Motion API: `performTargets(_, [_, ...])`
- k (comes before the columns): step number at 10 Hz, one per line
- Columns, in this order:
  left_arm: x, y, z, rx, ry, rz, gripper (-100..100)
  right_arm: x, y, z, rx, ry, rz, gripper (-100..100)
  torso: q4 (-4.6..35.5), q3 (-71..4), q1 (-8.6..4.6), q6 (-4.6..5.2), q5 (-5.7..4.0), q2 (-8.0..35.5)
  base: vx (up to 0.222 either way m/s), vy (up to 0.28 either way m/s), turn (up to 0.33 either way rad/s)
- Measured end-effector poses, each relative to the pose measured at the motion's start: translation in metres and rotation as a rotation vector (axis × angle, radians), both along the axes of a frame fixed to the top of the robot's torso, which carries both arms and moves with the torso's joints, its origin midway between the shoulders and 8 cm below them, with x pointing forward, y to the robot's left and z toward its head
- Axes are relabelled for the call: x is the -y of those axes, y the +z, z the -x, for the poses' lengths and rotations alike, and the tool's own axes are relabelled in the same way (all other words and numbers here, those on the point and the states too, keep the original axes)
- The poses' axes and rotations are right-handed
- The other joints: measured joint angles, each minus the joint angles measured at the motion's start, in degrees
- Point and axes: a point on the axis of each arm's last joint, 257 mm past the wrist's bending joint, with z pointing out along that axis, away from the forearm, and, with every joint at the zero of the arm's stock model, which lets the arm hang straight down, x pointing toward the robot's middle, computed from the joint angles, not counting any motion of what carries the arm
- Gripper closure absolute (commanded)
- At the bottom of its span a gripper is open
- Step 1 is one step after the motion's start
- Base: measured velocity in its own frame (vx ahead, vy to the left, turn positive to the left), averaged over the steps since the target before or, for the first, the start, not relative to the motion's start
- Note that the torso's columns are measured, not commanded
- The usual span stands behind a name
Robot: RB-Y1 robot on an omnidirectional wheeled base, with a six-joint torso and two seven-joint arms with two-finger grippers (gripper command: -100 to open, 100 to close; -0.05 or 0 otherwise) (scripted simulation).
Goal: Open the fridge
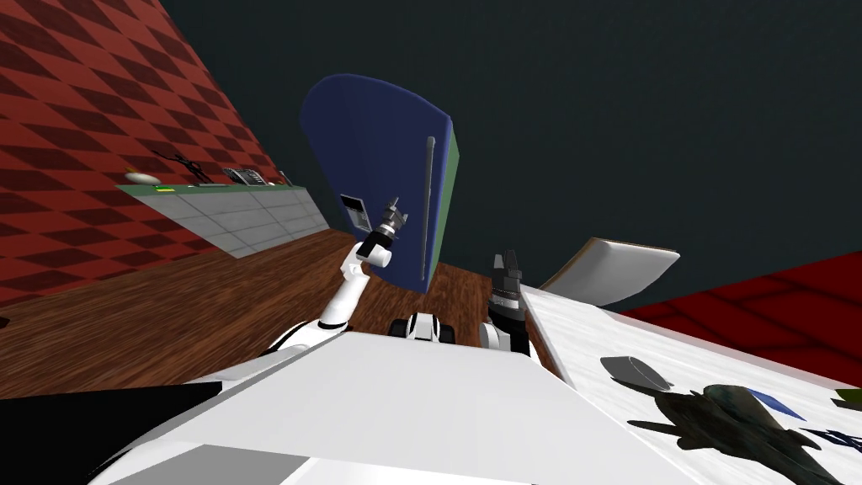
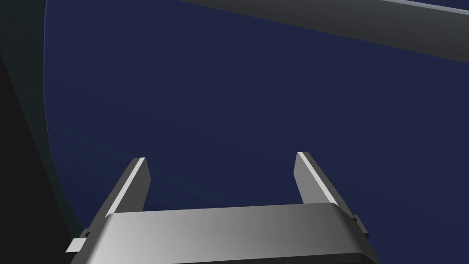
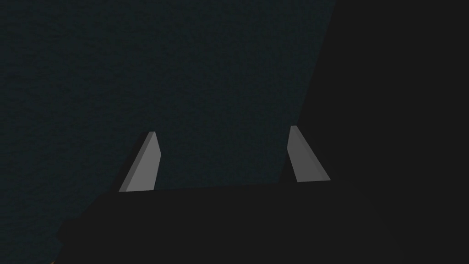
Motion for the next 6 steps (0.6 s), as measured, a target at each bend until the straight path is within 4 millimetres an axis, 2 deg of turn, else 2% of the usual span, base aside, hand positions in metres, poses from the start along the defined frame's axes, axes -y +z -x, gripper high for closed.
performTargets(6, [0.02,0.022,-0.038,-0.088,-0.033,0.015,-100,0.0,0.0,0.0,0.0,0.0,0.0,0,0.0,0.0,-0.04,0.0,-0.01,0.0,0.011,-0.035,0.014])
